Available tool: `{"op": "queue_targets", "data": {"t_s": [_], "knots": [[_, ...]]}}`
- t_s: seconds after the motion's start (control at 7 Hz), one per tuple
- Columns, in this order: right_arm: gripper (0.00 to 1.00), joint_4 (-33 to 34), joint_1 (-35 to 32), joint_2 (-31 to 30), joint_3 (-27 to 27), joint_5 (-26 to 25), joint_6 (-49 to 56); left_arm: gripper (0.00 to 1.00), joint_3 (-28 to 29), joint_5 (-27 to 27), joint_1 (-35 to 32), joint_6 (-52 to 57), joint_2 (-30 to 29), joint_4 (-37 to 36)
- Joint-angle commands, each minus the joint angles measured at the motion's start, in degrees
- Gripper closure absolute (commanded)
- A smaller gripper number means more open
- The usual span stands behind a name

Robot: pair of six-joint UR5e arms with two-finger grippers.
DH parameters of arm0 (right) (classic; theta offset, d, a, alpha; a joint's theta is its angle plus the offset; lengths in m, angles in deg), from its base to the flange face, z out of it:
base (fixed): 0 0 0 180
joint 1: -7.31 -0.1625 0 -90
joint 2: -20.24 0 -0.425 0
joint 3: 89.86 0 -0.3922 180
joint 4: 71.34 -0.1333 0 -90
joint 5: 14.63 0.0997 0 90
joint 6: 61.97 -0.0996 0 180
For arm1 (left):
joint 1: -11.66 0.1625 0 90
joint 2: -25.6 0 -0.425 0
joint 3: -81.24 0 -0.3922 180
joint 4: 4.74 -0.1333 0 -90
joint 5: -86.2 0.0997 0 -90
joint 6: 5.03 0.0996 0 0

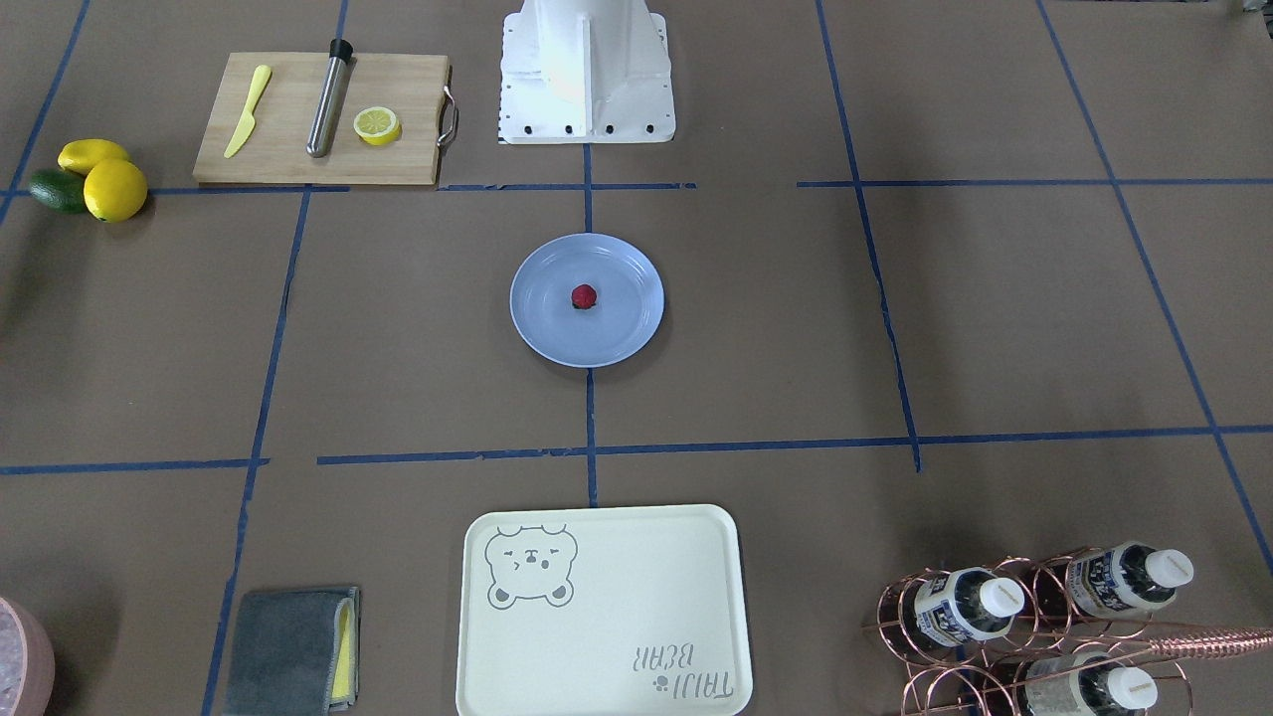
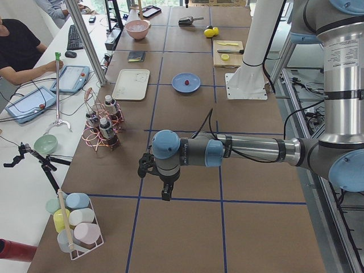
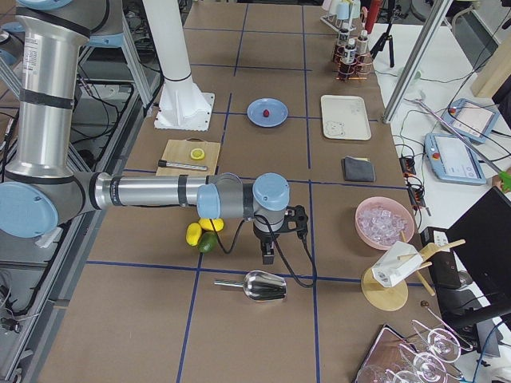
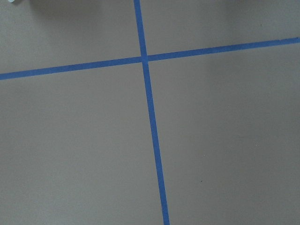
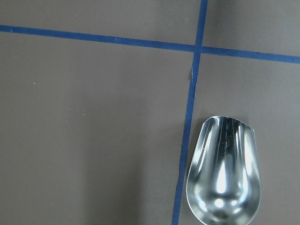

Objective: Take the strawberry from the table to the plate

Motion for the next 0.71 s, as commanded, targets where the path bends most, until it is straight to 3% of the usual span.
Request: {"op": "queue_targets", "data": {"t_s": [0.0,0.57], "knots": [[0.00,-0.13,-0.16,0.07,1.80,0.36,-0.09,0.00,0.10,0.64,-0.09,0.01,-0.24,-0.26],[0.00,0.49,-0.33,-0.02,3.21,0.54,0.00,0.00,0.80,0.03,-0.09,0.10,-0.15,-0.17]]}}
